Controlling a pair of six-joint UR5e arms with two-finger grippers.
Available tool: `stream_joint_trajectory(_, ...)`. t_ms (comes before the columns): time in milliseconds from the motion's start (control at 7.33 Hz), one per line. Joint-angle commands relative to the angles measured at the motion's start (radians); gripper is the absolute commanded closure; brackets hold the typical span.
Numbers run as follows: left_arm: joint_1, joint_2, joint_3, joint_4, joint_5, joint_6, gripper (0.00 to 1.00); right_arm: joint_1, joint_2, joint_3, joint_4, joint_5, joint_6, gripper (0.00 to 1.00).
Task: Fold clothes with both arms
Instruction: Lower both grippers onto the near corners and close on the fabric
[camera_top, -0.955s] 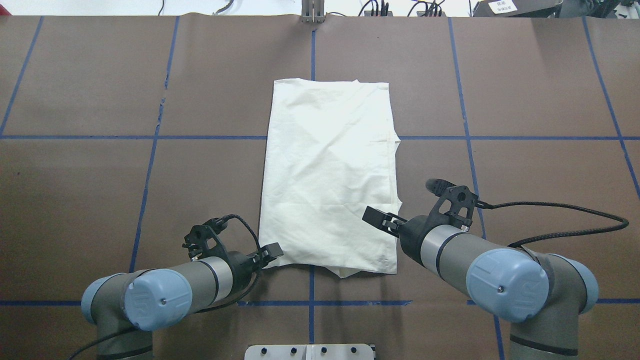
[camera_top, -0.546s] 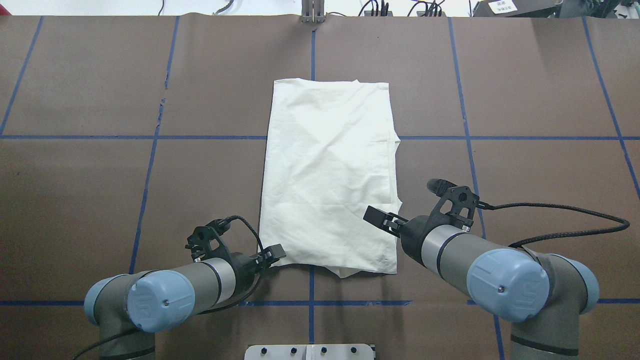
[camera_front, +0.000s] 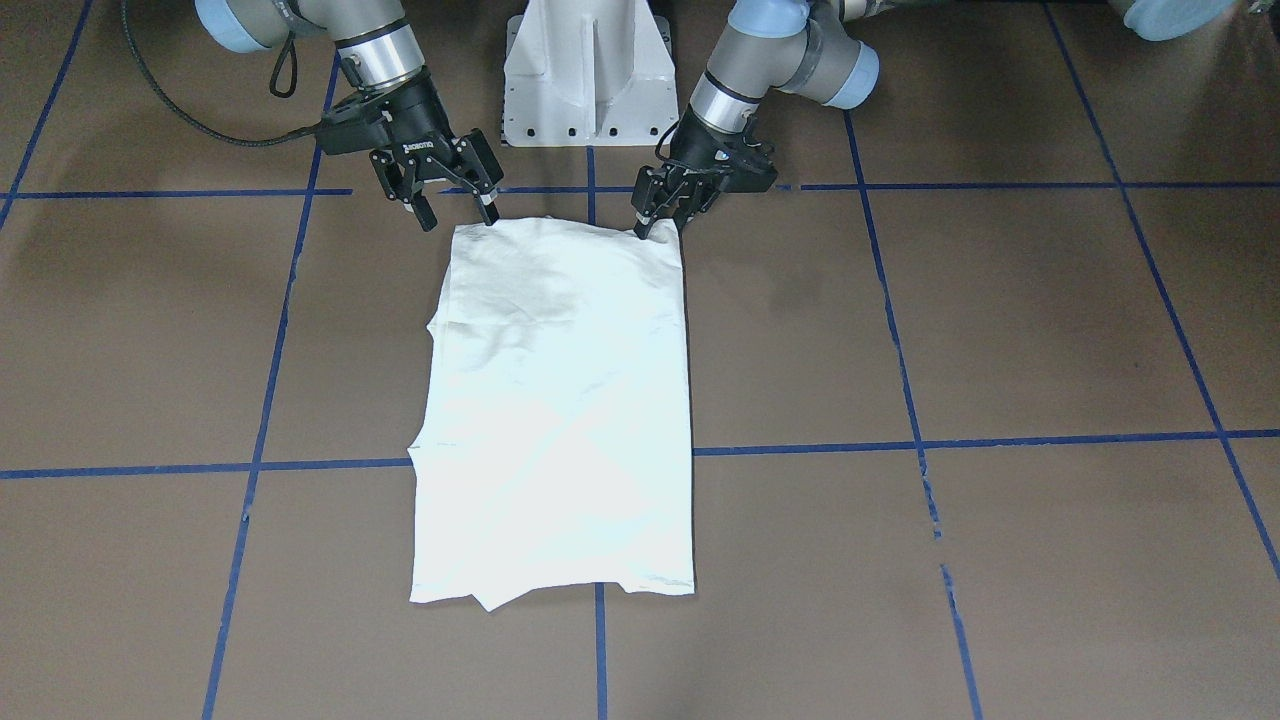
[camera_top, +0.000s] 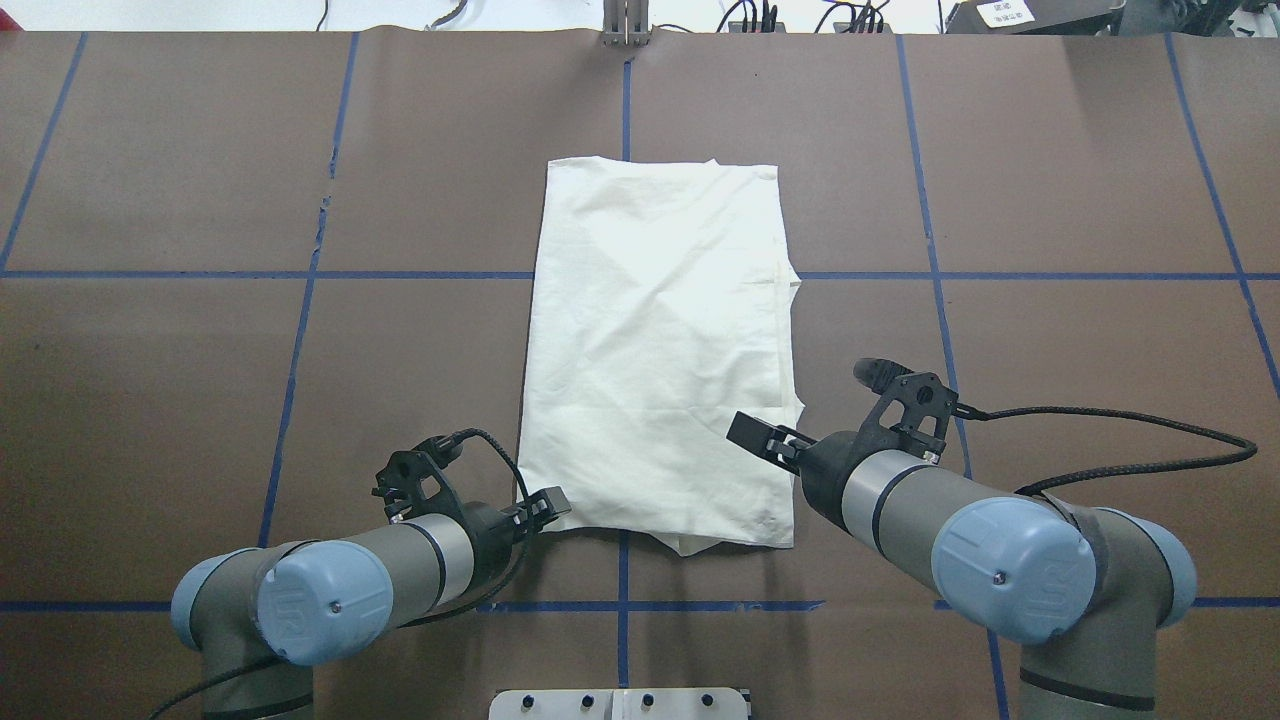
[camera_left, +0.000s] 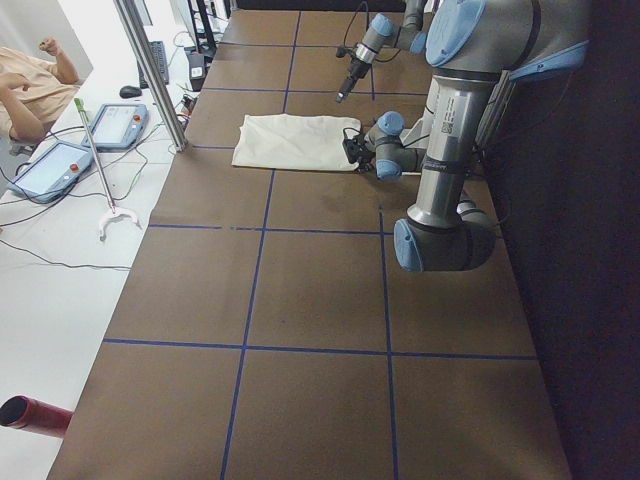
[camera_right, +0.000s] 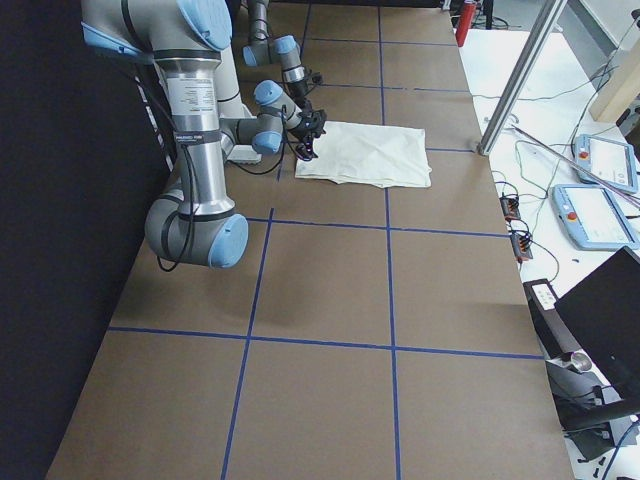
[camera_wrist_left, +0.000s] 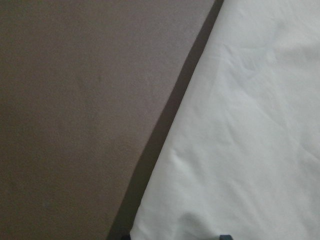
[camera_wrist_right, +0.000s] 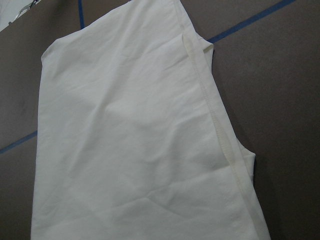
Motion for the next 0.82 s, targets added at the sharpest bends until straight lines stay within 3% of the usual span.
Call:
stream_joint_trajectory(0,0.000,0.000,-0.001,0.000,0.002,0.002,0.53,-0.002,0.000,-0.002,0.000,0.000,0.000,0.00)
stream_joint_trajectory(273,0.000,0.001,-0.001,0.000,0.001,0.011,1.00,-0.005,0.002,-0.014,-0.002,0.000,0.003,0.00)
stream_joint_trajectory(546,0.000,0.000,-0.002,0.000,0.001,0.013,1.00,-0.020,0.009,-0.011,-0.017,0.006,0.102,0.09)
stream_joint_trajectory(682,0.000,0.000,-0.004,0.000,0.001,0.013,1.00,-0.050,0.021,-0.005,-0.076,0.009,0.238,0.20)
